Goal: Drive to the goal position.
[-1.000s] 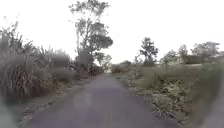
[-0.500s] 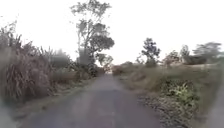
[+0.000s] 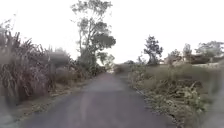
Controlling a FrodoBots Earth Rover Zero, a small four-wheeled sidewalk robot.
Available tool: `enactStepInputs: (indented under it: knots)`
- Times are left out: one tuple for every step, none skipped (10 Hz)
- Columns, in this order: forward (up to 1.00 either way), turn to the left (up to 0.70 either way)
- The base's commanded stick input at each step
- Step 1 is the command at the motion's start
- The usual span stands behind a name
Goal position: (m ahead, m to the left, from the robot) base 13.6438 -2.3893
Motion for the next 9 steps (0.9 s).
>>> enactStepInputs:
  knots:
    - [0.5,0.01]
    - [0.5,0.01]
    - [0.5,0.01]
    - [0.5,0.01]
    - [0.5,0.01]
    - [0.5,0.01]
    - [0.5,0.01]
    - [0.5,0.01]
    - [0.5,0.01]
